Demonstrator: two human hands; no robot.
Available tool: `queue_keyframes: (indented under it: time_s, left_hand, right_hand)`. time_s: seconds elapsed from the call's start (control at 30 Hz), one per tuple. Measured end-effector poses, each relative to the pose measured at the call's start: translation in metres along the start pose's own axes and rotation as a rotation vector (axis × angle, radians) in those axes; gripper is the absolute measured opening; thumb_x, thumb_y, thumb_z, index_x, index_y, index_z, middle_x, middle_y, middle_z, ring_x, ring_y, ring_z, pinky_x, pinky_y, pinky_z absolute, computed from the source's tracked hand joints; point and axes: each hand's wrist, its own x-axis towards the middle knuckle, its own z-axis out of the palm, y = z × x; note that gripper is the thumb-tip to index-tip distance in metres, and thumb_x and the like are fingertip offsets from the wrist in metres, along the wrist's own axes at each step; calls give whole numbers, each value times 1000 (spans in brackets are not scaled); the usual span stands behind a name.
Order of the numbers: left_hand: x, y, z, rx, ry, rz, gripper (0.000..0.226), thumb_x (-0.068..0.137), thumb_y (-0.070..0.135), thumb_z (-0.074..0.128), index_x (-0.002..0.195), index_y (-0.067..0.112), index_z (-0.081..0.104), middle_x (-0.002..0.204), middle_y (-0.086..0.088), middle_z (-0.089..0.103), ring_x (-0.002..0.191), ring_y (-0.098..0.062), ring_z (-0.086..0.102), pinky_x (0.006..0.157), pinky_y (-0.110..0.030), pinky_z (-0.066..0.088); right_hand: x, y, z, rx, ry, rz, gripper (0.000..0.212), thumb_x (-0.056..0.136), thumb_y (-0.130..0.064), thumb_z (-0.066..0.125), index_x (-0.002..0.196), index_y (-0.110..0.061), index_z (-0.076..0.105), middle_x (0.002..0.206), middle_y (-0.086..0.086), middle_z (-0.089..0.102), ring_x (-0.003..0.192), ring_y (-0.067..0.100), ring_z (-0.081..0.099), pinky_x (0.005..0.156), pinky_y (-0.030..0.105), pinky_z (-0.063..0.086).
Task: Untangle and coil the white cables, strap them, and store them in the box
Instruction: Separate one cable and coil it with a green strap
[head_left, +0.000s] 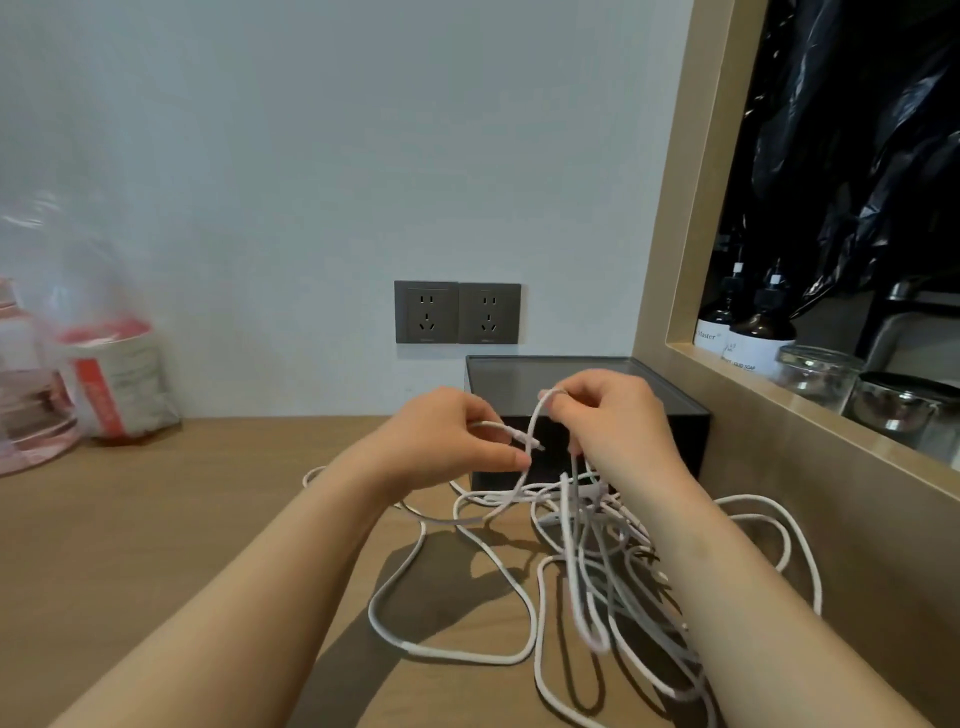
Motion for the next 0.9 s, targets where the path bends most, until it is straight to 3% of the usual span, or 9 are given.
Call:
queue_keyframes:
  time_s: [0.1,0.2,0.33,0.47,0.53,0.6,0.67,0.73,0.9]
  left_hand:
    - [-1,5,7,-113,-24,48,8,79,30,73,83,23,71,73,8,67,67,-3,56,60,-17,43]
    - [-3,17,8,-269,17,68,11,79,26,73,82,16,71,71,7,70,61,5,60,56,-9,45]
    - [-3,28,8,-166,190,110,5,80,13,64,75,14,66,70,0,71,74,-12,66,74,-29,52]
    - [0,29,0,5,409,146,12,81,16,59,71,21,59,67,3,64,57,-8,52,52,-24,39]
    - [0,26,-12,-129,558,124,14,83,14,56,71,19,60,69,1,62,50,-7,41,45,-20,31]
    - [0,22,-26,-304,696,76,15,84,11,53,71,14,61,64,0,53,49,-10,34,38,-15,28]
    - [0,18,-28,-355,746,25,14,85,9,51,76,9,62,63,1,47,51,-11,32,37,-14,28]
    - [3,13,-18,-363,722,-26,14,85,10,51,76,10,61,69,0,51,55,-11,35,46,-21,31]
    - [10,-2,21,-219,493,-112,8,85,17,52,77,18,51,74,-1,57,67,-19,49,64,-33,42]
  right_hand:
    - [0,-7,0,73,34,-69,11,90,-23,58,83,-20,65,61,-5,58,43,-1,54,40,8,38]
    - [1,-13,0,69,59,-126,10,91,-22,57,84,-23,64,71,-8,59,63,4,57,45,7,41]
    - [2,-13,-1,49,106,-154,10,91,-20,56,86,-25,64,77,-11,59,73,5,56,60,18,46]
    - [0,-4,-4,-236,185,-134,7,93,-29,54,90,-25,60,80,-7,59,71,6,52,54,20,36]
    - [0,9,-11,-414,204,-46,10,94,-28,50,89,-23,56,78,-6,58,64,7,50,50,21,31]
    - [-1,25,-19,-418,216,78,12,94,-24,49,85,-19,56,75,-3,57,60,9,49,49,22,31]
    - [-2,35,-23,-249,256,138,15,93,-20,50,79,-18,57,73,0,60,61,13,55,50,24,40]
    - [-1,33,-25,-5,320,161,19,93,-21,52,76,-16,57,71,3,63,57,12,60,55,26,50]
    - [6,-4,-33,673,234,199,28,99,-20,41,79,-9,59,78,12,66,62,19,66,62,28,58]
